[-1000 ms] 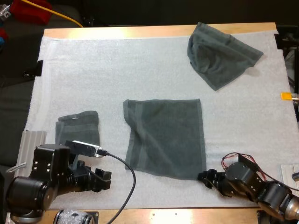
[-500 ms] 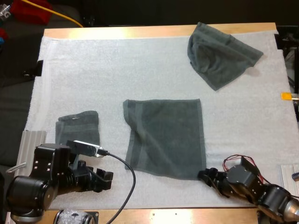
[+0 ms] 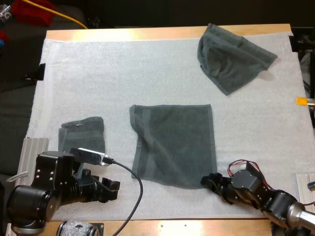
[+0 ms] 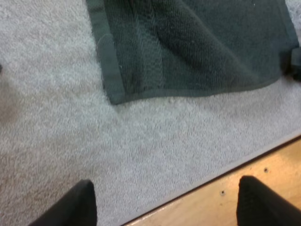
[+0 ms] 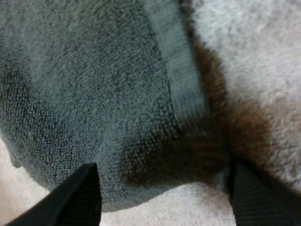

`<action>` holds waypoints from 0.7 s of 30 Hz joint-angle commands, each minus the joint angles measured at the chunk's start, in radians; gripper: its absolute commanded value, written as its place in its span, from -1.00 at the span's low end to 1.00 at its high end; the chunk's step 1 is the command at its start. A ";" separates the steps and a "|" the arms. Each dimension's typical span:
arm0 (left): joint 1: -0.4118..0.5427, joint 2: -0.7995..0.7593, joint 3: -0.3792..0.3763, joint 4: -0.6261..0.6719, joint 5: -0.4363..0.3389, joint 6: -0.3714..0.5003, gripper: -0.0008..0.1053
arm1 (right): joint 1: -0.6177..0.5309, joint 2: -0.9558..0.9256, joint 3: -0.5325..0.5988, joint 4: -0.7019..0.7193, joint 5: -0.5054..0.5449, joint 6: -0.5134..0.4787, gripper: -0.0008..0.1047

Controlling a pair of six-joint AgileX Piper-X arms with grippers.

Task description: Pick towel from pile, fold and stack

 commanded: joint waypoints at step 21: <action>-0.005 0.002 -0.002 -0.079 0.008 -0.004 0.16 | -0.001 0.012 0.005 0.030 0.003 -0.001 -0.82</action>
